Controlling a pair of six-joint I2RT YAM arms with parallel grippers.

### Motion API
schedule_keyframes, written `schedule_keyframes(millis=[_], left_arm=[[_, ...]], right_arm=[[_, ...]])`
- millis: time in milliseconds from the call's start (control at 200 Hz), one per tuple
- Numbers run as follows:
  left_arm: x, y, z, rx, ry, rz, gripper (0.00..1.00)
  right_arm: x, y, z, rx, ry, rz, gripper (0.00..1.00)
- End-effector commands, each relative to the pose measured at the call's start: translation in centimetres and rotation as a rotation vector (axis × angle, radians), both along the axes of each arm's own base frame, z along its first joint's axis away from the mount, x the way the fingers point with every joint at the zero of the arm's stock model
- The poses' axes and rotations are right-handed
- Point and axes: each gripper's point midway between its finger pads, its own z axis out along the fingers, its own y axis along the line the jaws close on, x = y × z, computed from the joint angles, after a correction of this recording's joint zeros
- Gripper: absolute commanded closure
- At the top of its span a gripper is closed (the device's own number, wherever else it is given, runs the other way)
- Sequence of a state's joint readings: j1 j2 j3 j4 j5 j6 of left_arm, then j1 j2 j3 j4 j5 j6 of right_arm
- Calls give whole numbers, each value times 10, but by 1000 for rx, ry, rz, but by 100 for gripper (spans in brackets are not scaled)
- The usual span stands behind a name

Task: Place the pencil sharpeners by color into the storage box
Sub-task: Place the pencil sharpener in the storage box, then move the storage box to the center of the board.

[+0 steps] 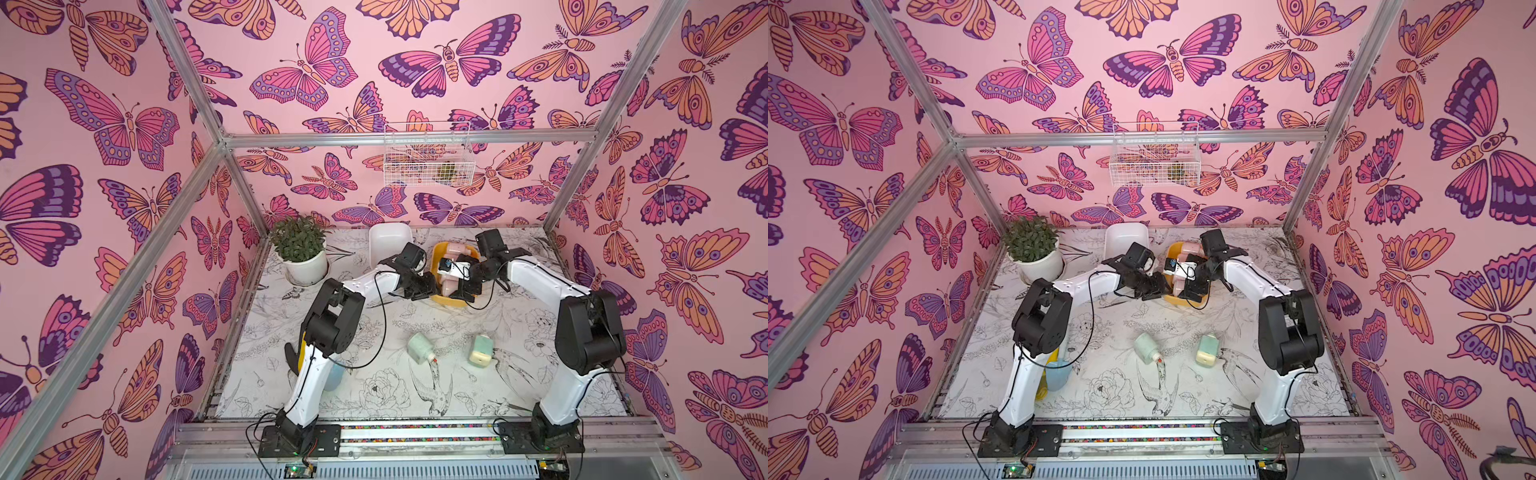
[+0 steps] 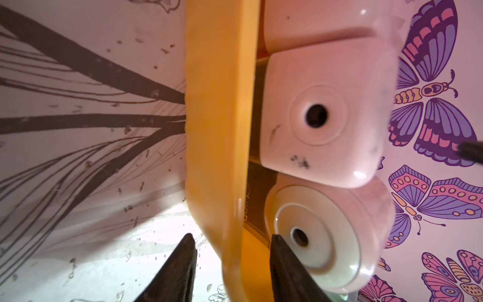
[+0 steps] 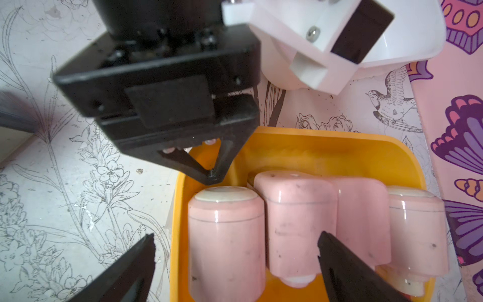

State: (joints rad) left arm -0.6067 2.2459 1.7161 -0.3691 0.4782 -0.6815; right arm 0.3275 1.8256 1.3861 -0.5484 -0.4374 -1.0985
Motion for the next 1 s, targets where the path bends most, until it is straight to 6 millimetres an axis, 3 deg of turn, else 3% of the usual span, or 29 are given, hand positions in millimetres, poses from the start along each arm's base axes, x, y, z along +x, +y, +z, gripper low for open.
schedule_keyframes(millis=[0, 180, 275, 376, 471, 586, 636, 811, 997], left_arm=[[-7, 9, 8, 12, 16, -14, 51], [-7, 8, 13, 2, 14, -15, 52], [-3, 10, 14, 18, -5, -5, 52], [1, 7, 17, 12, -12, -1, 64], [-2, 0, 18, 5, -9, -14, 70], [-6, -1, 13, 12, 7, -8, 71], [-7, -1, 13, 13, 11, -6, 71], [-9, -12, 18, -10, 9, -14, 71], [-9, -28, 21, -39, 15, -27, 71]], right_arm=[[-7, -1, 19, 71, 12, -15, 2], [-9, 6, 45, 201, 10, -40, 3], [14, 0, 63, 290, -10, -202, 2], [57, -26, 82, 418, -115, -493, 3], [90, -69, 92, 560, -170, -830, 6], [104, -117, 71, 635, -22, -1171, 12], [104, -126, 56, 611, 62, -1268, 16], [103, -128, 6, 472, 299, -1390, 20], [103, -123, -19, 456, 411, -1457, 45]])
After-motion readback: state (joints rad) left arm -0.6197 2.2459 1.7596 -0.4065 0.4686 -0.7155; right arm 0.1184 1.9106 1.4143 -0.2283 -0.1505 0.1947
